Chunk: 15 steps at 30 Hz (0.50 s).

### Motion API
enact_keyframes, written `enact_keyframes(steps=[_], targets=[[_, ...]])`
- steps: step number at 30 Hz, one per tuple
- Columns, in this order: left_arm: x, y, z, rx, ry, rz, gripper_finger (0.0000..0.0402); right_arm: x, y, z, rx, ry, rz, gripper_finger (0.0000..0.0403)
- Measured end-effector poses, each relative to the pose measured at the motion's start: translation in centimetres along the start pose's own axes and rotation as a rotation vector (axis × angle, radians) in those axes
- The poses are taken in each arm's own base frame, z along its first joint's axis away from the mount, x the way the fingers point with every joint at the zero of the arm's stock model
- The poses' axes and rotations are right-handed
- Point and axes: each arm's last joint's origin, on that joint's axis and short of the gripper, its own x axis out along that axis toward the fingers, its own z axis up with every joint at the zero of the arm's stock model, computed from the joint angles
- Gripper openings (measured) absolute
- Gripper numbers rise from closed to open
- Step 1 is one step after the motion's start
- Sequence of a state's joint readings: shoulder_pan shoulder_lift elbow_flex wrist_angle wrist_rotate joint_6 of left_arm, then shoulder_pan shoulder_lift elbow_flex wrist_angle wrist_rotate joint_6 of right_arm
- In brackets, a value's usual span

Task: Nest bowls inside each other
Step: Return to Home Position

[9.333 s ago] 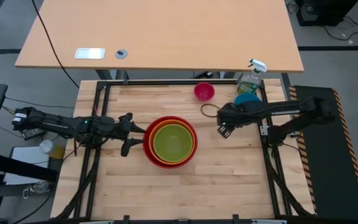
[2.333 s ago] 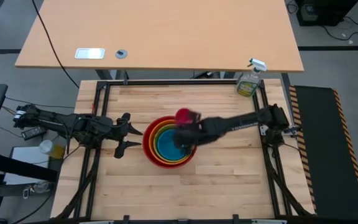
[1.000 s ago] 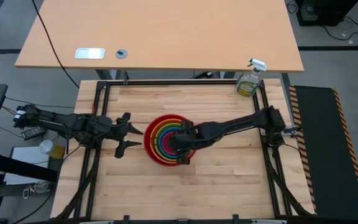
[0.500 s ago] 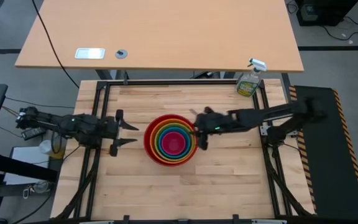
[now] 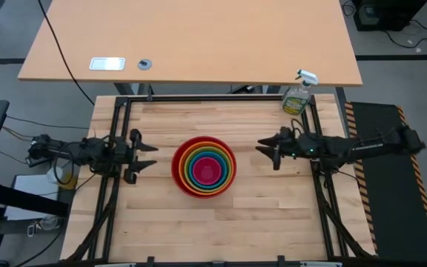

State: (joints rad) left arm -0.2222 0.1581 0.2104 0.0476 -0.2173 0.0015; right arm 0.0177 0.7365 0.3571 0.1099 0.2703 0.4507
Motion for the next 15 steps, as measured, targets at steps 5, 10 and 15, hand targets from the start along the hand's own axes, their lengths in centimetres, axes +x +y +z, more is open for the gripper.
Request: enact_keyframes(steps=[5, 10, 15], targets=[[-0.5, 0.3, -0.9, -0.003, -0.013, 0.053, 0.0210, -1.5, -1.9, -2.8, 0.037, -0.067, -0.006, 0.0168], [-1.0, 0.4, -1.4, -0.007, -0.027, 0.056, 0.0210, -2.5, -3.3, -4.8, 0.081, -0.119, -0.026, 0.0168], [-1.3, 0.4, -1.7, -0.012, -0.013, 0.060, 0.0210, -3.3, -3.8, -5.3, 0.089, -0.176, -0.001, 0.0168]])
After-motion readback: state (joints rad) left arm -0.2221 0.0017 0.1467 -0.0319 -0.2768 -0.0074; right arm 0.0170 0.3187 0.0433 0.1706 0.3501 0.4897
